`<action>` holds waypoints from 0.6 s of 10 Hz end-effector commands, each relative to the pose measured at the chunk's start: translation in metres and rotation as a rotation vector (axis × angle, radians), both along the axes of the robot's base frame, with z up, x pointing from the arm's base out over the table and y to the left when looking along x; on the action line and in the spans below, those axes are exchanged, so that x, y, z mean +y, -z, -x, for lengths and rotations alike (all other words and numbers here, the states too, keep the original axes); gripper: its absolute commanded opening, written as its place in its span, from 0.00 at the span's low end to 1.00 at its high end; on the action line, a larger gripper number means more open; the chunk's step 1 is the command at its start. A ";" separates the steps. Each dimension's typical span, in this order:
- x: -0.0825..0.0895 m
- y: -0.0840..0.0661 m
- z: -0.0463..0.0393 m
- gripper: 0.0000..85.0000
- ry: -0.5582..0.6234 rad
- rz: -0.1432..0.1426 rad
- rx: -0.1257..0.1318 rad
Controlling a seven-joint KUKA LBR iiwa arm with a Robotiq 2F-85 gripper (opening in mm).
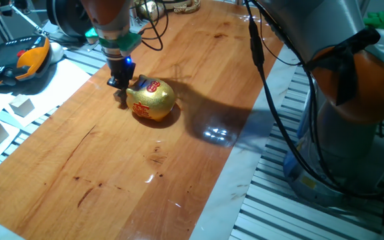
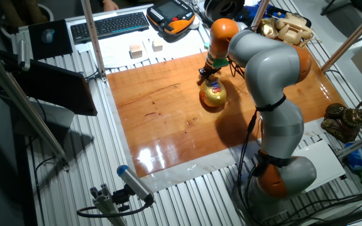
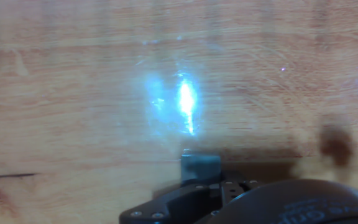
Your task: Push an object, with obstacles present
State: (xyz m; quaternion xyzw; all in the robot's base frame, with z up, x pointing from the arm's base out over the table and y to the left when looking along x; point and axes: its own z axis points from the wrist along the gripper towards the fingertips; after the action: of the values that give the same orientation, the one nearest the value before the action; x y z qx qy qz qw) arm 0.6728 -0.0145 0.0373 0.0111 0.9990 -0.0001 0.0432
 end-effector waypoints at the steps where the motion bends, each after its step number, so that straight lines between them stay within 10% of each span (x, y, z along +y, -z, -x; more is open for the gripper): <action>1: 0.002 0.000 -0.0006 0.00 0.002 0.000 0.000; 6: 0.015 -0.002 -0.0015 0.00 0.009 0.005 0.000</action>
State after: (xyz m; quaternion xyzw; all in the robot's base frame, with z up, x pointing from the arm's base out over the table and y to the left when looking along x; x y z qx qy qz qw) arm 0.6742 0.0003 0.0390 0.0156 0.9989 -0.0031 0.0431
